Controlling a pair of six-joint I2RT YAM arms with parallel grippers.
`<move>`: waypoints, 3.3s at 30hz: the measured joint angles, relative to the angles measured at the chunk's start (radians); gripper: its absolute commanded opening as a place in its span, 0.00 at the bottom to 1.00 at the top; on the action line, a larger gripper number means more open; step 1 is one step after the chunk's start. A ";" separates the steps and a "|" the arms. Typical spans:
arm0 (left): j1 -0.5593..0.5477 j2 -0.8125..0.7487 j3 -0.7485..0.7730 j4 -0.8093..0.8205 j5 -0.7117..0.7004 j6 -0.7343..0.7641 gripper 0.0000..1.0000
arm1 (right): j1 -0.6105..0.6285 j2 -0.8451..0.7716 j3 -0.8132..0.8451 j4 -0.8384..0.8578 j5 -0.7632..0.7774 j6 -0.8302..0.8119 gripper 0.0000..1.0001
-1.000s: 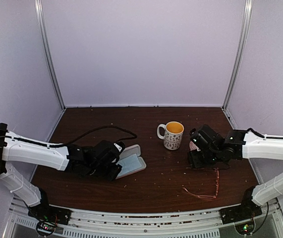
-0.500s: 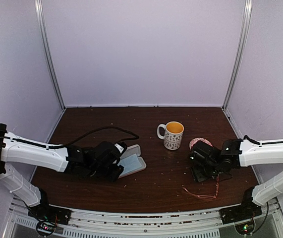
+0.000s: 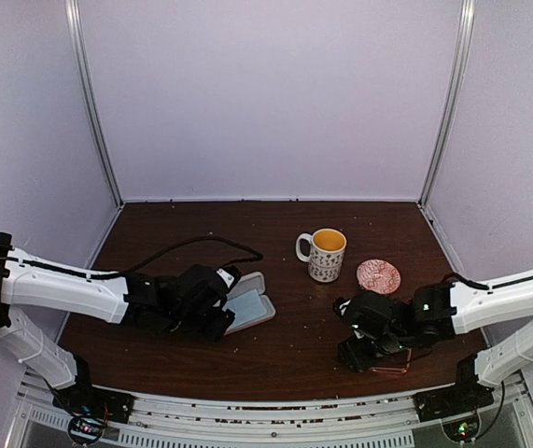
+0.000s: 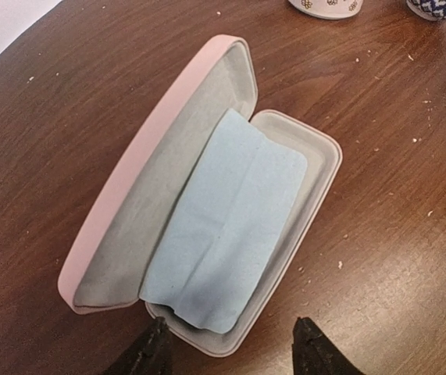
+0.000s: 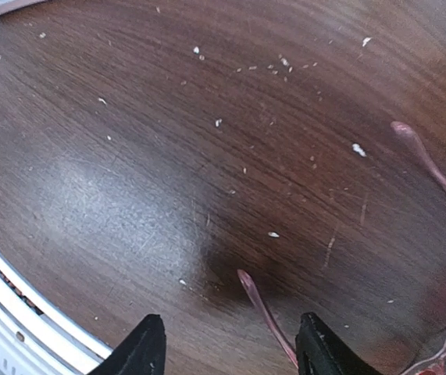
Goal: Organize the sunglasses
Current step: Move the left temple of the sunglasses to the center of the board, then pick up the right temple of the sunglasses from the center of the board.
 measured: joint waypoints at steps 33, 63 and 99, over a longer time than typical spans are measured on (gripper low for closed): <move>-0.006 -0.036 0.000 0.000 -0.019 -0.008 0.55 | -0.012 0.224 0.077 0.061 -0.036 -0.100 0.05; -0.006 -0.122 -0.058 -0.006 -0.109 -0.061 0.66 | 0.003 0.600 0.480 0.192 -0.074 0.083 0.22; -0.006 -0.111 -0.057 -0.024 -0.119 -0.063 0.80 | -0.236 0.490 0.418 -0.057 -0.006 -0.309 0.48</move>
